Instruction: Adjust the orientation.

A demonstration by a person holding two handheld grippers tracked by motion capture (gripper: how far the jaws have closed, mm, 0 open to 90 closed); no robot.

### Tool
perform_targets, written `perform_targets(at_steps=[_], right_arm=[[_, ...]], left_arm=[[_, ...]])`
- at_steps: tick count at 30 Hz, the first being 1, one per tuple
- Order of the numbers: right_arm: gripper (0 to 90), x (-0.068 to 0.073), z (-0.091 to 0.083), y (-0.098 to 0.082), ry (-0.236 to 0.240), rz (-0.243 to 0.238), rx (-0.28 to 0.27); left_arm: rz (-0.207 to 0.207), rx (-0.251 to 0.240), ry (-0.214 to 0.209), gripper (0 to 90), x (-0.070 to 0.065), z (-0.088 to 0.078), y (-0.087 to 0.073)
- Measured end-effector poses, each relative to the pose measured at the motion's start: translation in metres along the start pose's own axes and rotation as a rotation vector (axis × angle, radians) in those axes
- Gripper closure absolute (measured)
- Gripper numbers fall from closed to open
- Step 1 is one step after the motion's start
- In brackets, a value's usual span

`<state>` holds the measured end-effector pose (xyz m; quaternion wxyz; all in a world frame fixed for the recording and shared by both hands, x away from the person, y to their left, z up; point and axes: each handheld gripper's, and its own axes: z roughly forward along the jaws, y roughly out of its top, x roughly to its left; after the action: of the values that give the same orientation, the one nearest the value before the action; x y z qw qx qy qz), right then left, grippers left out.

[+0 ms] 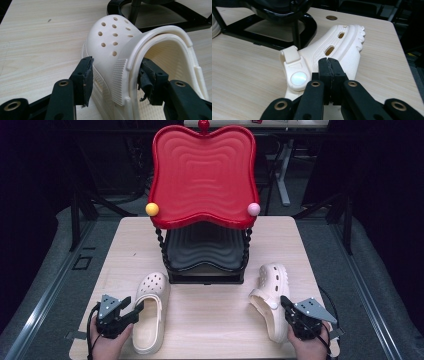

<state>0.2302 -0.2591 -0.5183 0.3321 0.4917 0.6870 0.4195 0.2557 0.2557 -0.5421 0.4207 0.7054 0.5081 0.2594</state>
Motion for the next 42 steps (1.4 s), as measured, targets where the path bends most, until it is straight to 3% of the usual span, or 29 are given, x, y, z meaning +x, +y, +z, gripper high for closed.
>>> perform_targets(at_steps=[7,9,16,20,23,27,30,34,37,39,42], right_arm=[[89.5,-0.022,-0.008,-0.002,-0.027,0.100,0.018],[89.5,-0.034,-0.010,-0.004,-0.022,0.171,0.024],[89.9,-0.056,-0.011,-0.011,-0.048,0.252,0.060],[90.0,-0.075,-0.008,-0.021,-0.043,0.369,0.086],[90.0,-0.087,-0.003,-0.029,-0.055,0.418,0.120],[90.0,-0.094,0.008,-0.037,-0.070,0.429,0.194],[90.0,-0.097,0.009,-0.037,-0.074,0.445,0.202],[88.8,-0.092,-0.008,-0.025,-0.112,0.420,0.079],[88.3,-0.081,-0.017,-0.016,-0.089,0.366,0.002],[87.3,-0.074,-0.016,-0.012,-0.075,0.309,-0.011],[87.3,-0.074,-0.010,-0.013,-0.068,0.305,0.013]], left_arm=[[0.004,-0.002,-0.002,47.8,0.000,0.000,0.000],[-0.001,0.002,-0.005,49.0,0.000,-0.001,0.001],[-0.004,0.005,-0.014,49.5,0.001,0.000,0.001],[-0.001,0.007,-0.013,49.6,0.001,0.000,0.001],[-0.005,0.004,-0.017,49.5,0.001,0.000,0.001],[0.000,0.004,-0.016,49.5,0.001,0.001,0.001],[0.002,0.005,-0.014,49.4,0.002,0.000,0.001],[-0.003,0.001,-0.017,49.0,0.002,0.001,0.001],[-0.002,0.003,-0.016,49.0,0.002,0.001,0.001],[-0.001,0.003,-0.014,49.0,0.001,0.001,0.001],[-0.002,0.002,-0.014,49.0,0.002,0.001,0.001]])
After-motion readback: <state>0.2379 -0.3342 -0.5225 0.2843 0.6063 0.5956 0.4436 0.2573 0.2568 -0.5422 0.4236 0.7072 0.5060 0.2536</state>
